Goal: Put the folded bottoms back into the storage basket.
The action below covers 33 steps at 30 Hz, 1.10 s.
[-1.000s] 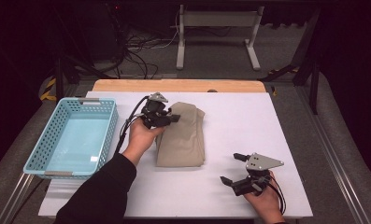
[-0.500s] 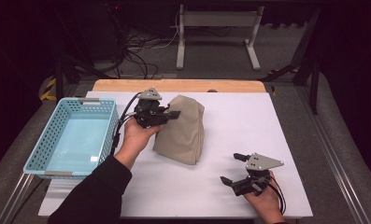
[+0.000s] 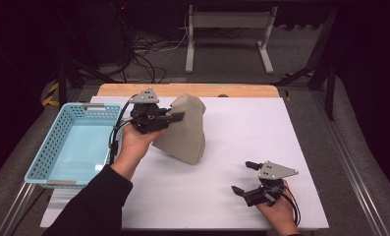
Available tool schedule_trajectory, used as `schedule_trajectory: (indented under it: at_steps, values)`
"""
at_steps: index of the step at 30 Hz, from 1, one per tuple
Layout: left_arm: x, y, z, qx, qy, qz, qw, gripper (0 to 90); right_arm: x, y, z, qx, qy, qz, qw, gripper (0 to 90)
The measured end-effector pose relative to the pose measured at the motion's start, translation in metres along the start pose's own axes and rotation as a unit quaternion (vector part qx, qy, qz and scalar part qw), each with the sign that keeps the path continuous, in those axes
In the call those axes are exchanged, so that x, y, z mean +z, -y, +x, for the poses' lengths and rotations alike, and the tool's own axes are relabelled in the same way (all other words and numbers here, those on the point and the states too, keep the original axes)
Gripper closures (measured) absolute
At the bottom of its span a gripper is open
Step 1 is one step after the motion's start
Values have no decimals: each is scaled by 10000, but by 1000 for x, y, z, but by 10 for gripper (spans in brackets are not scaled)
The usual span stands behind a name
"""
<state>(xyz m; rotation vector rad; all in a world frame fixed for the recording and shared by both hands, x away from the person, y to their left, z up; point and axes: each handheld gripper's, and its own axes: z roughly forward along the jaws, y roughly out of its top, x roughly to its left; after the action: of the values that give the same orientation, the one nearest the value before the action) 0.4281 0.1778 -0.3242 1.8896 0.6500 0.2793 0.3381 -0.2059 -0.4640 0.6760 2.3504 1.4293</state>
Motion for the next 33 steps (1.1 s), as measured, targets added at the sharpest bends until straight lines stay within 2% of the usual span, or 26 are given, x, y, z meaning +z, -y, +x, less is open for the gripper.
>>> schedule_trajectory:
  at_steps: [10, 16, 33]
  values:
    - [-23, -4, -1, 83, 27, -299, 9995, 749, 0, 0, 0, 15, -18, -11, 10000, 30]
    - [-35, -7, -2, 161, -29, -384, 9991, 749, 0, 0, 0, 20, -13, -6, 10000, 30]
    - [-66, -11, 1, 161, -152, -587, 9980, 749, 0, 0, 0, 46, -26, -5, 10000, 30]
